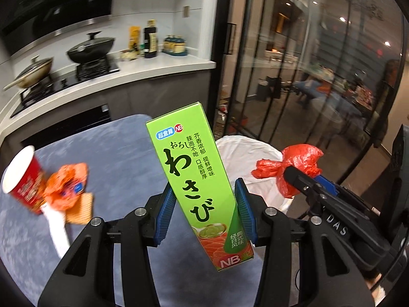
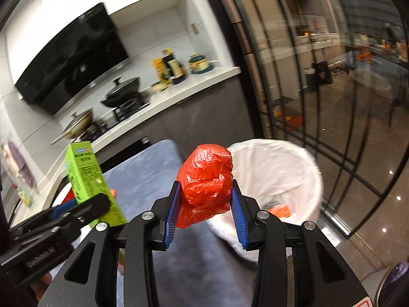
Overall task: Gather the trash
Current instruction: 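Carry the red bag and wasabi box over the bin and open both tools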
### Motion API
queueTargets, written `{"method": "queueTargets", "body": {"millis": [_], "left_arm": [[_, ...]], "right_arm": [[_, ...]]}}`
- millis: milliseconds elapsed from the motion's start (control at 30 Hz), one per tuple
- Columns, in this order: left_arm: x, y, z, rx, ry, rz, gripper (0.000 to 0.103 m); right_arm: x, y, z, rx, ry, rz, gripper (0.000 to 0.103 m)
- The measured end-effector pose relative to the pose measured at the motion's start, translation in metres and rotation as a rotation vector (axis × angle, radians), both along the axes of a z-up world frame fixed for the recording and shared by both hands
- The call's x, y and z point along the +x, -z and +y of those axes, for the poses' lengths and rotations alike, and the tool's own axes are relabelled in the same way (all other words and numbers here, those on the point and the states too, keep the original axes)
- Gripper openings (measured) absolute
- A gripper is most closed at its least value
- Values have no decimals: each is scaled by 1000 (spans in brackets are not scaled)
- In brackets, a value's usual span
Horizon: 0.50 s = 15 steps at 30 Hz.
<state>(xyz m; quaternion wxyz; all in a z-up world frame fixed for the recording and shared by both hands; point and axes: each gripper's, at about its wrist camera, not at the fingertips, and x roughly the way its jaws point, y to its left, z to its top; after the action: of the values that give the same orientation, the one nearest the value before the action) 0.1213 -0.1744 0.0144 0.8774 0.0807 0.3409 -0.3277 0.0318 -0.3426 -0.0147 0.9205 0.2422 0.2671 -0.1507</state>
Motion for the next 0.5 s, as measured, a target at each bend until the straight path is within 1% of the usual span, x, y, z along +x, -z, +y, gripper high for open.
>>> {"method": "queueTargets", "body": {"millis": [133, 333, 500], "left_arm": [[6, 4, -22, -13, 43, 5, 45], [22, 11, -59, -64, 117, 20, 45], [35, 21, -86, -53, 133, 36, 45]], "right_arm": [[-2, 6, -24, -15, 46, 22, 36], [6, 21, -49, -18, 79, 69, 36], [17, 39, -63, -13, 90, 119, 36]]}}
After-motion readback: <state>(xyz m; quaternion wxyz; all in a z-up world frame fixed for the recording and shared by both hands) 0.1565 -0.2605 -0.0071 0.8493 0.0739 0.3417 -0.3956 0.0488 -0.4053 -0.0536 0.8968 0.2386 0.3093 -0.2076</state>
